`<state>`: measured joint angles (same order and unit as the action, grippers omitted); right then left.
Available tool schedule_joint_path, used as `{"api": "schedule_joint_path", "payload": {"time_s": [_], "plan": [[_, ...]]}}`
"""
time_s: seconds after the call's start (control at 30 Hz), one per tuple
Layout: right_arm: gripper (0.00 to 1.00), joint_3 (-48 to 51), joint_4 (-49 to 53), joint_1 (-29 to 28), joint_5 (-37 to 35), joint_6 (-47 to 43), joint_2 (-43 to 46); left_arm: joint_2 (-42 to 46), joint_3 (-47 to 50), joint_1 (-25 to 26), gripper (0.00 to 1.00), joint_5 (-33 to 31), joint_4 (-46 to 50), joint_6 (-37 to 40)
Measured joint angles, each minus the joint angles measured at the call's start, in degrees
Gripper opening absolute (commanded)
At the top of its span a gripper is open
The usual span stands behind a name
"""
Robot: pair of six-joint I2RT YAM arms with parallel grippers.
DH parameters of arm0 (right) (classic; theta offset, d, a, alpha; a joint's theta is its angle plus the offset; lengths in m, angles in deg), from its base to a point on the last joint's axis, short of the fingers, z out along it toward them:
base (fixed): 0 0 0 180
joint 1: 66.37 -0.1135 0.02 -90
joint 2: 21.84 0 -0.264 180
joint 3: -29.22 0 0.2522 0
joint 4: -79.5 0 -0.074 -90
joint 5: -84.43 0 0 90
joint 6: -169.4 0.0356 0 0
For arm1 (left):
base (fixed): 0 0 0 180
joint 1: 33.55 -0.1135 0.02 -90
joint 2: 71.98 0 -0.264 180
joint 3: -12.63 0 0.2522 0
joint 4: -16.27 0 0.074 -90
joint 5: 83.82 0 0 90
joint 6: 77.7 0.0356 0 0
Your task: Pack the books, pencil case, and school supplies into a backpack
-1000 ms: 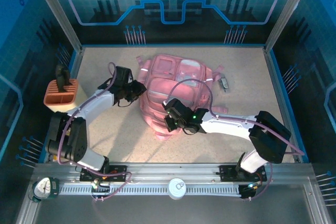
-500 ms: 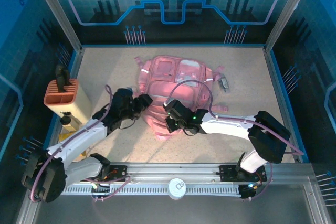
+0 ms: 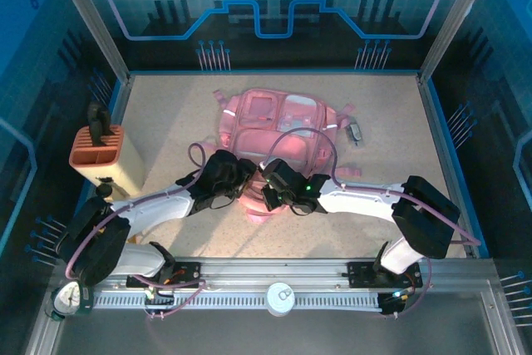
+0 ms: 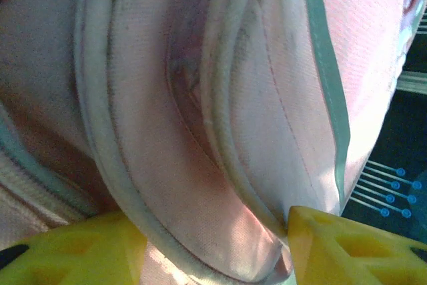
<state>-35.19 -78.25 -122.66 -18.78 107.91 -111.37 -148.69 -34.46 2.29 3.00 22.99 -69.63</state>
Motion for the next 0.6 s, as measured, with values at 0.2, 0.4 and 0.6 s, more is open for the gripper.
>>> {"api": "schedule_joint_path", "payload": {"time_s": [0.2,0.4,0.6], "plan": [[0.0,0.6,0.0,0.1,-1.0,0.0,0.0,-3.0,-1.5,1.5,0.27,-2.0,0.5,-1.4],[0.0,0.6,0.4,0.1,-2.0,0.0,0.1,-3.1,-2.5,1.6,0.08,-3.7,2.4,-0.9],[0.0,0.6,1.9,0.5,-3.0,0.0,1.9,-1.1,-4.0,1.7,0.0,-4.8,5.9,1.7]]}}
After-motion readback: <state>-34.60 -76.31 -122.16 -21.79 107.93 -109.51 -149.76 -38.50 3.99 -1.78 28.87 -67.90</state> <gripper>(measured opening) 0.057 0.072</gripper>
